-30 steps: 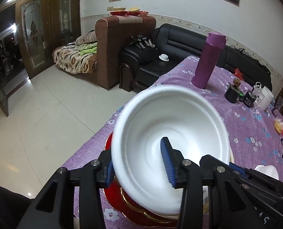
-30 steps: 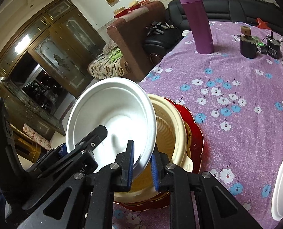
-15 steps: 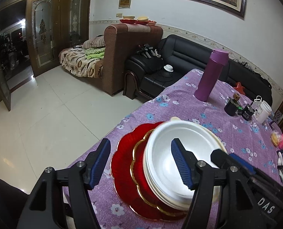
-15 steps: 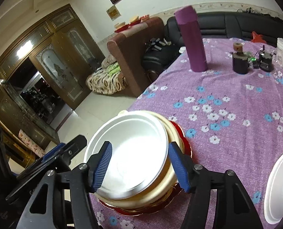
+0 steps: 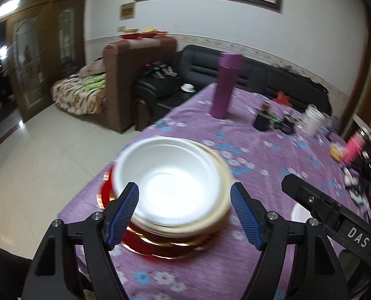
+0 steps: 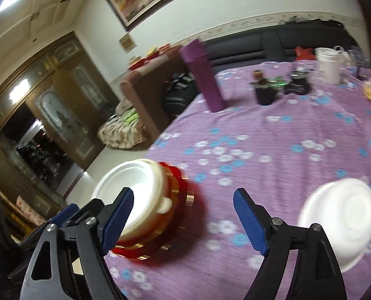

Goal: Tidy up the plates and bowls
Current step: 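Move the right tool to the upside-down white foam bowl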

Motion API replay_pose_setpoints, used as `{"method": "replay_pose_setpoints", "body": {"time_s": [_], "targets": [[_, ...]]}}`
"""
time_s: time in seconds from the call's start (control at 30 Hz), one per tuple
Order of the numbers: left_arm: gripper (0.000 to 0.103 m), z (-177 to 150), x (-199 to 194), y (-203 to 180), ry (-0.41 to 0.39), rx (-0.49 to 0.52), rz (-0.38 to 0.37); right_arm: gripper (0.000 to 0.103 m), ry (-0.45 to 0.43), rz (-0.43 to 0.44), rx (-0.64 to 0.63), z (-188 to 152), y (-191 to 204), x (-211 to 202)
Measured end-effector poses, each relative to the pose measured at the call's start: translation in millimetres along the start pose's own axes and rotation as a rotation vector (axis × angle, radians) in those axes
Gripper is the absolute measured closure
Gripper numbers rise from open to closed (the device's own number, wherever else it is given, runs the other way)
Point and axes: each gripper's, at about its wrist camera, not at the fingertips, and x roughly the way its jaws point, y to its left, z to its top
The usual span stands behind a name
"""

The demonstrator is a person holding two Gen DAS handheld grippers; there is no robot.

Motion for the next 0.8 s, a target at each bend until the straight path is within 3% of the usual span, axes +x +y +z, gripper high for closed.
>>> {"method": "replay_pose_setpoints", "body": {"time_s": [0.27,0.6,0.8], "targets": [[0.027,-14,4,-54,0.035,0.100,-0.062,0.016,-0.057,-0.104,0.103,-6,-70,-46],[0.027,-34,22,-84,0.093,0.146,-0.075,0.014,-0.071,-0.291,0.253,-20,-170,-78],[0.027,-50,49,-108,0.151,0.184,-0.063,0.014,-0.063,-0.286,0.376,-27,-216,-84]]}}
